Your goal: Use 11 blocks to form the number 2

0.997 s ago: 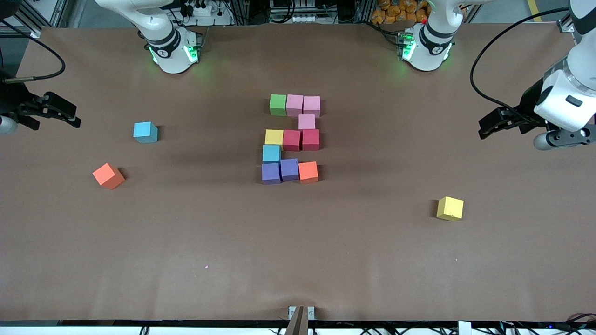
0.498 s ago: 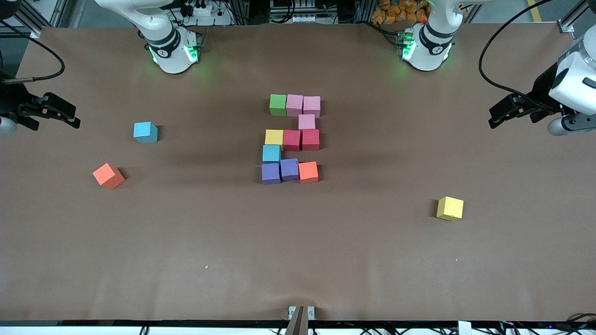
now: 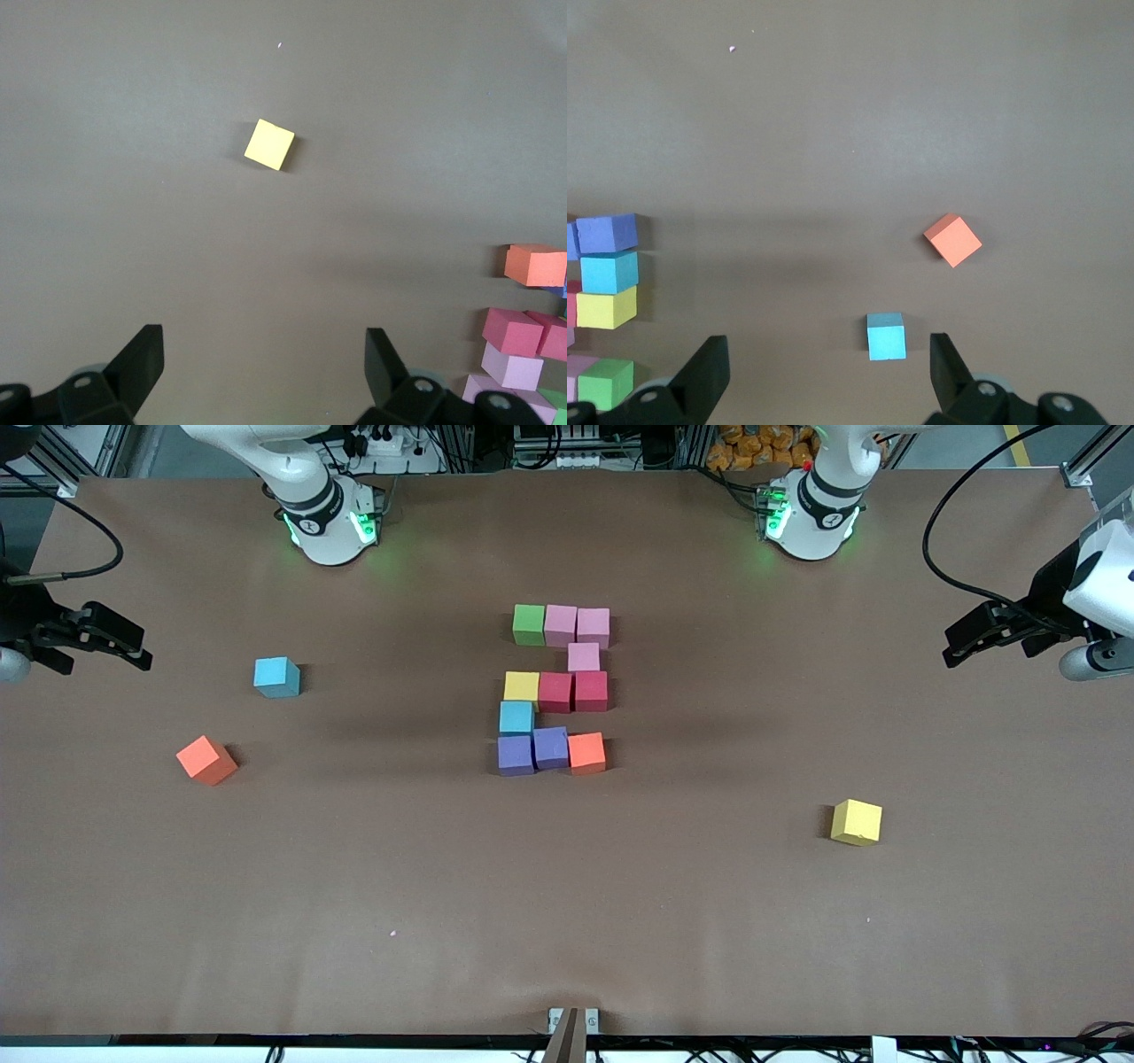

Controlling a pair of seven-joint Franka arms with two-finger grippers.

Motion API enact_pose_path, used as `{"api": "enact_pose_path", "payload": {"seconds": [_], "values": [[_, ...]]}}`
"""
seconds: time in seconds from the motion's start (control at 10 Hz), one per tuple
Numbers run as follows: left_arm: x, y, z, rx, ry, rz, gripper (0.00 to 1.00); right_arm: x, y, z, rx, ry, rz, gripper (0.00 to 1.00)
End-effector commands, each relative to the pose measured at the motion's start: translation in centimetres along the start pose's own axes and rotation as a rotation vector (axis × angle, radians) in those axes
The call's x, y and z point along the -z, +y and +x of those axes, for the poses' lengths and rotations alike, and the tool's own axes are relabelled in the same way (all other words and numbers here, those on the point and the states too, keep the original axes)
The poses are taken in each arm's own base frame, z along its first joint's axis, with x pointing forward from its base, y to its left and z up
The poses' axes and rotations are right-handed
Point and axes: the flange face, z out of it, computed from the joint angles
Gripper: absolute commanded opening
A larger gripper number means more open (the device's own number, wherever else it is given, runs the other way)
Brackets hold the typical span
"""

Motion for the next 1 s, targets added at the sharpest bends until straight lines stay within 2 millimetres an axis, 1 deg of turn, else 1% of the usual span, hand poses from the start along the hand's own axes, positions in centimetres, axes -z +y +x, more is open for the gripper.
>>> {"api": "enact_pose_path", "payload": {"seconds": [0.0, 0.2, 0.3, 0.4, 0.6, 0.8, 0.9], "values": [[0.8, -0.3, -0.9, -0.017, 0.005, 0.007, 1.0, 0.4, 1.2, 0.4, -0.038, 0.022, -0.017, 1.0], [1.0, -0.4, -1.0, -0.016, 0.007, 0.008, 1.0, 0.5, 3.7, 0.3, -0.095, 0.023, -0.01, 1.0], [1.1, -0.4, -1.1, -0.017, 0.008, 0.014, 1.0, 0.0, 3.9, 0.4, -0.1, 0.015, -0.003, 1.0], [1.4, -0.4, -1.3, -0.017, 0.013, 0.016, 1.0, 0.3, 4.4, 0.3, -0.108, 0.018, -0.004, 1.0], [1.6, -0.5, -1.5, -0.017, 0.013, 0.015, 1.0, 0.1, 4.2, 0.6, -0.105, 0.03, -0.005, 1.0], [1.5, -0.4, -1.5, -0.017, 0.008, 0.012, 1.0, -0.5, 3.7, 1.5, -0.093, 0.048, -0.008, 1.0], [1.6, -0.3, -1.6, -0.019, 0.009, 0.011, 1.0, -0.7, 3.9, 1.6, -0.097, 0.044, -0.008, 1.0]]}}
